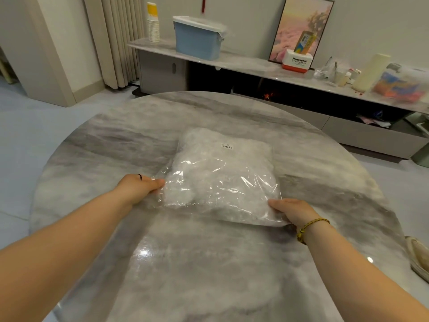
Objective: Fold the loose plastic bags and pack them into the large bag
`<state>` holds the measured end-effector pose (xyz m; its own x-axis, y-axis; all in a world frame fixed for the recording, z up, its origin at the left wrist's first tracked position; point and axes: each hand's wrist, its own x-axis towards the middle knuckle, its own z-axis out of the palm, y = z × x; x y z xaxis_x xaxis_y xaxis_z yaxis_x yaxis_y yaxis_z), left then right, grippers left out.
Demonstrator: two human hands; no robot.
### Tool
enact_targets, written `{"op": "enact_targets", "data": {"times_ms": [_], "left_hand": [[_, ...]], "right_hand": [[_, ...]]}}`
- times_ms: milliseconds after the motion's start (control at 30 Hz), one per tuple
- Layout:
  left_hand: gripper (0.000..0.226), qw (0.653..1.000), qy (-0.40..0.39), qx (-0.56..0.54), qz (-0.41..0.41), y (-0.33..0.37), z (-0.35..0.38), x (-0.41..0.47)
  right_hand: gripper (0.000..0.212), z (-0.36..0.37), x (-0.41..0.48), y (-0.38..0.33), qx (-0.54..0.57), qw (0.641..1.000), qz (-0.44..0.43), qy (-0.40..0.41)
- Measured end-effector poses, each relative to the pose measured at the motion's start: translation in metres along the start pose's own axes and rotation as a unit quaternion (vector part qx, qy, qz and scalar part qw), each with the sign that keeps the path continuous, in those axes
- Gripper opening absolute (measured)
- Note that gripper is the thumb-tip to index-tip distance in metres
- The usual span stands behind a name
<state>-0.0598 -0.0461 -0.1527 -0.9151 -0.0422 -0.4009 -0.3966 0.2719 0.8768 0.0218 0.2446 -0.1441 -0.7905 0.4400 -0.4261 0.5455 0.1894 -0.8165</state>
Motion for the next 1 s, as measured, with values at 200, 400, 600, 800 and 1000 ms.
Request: {"op": "enact_targets", "data": {"times_ms": [200, 400, 600, 800, 1000], "left_hand": [[0.025, 0.996, 0.040, -0.076, -0.022, 0.001, 0.007, 0.007], [0.023, 0.992, 0.022, -0.120, -0.028, 0.004, 0.015, 0.013], [0.014, 0.982, -0.004, -0.185, -0.027, 0.013, 0.007, 0.038], [0.018, 0.978, 0.007, -0.208, -0.025, 0.017, 0.017, 0.063], [0.037, 0.971, 0.027, -0.235, -0.017, 0.016, 0.017, 0.071]], "right_hand": [[0.033, 0.002, 0.010, 0.001, 0.054, 0.999, 0.001, 0.002], [0.027, 0.012, 0.030, -0.010, 0.060, 0.997, -0.025, 0.047], [0.040, 0.020, 0.058, -0.034, -0.028, 0.996, -0.043, 0.078], [0.033, 0.033, 0.091, -0.048, 0.001, 0.995, -0.048, 0.092], [0.041, 0.027, 0.097, -0.039, 0.074, 0.981, -0.075, 0.165]]}}
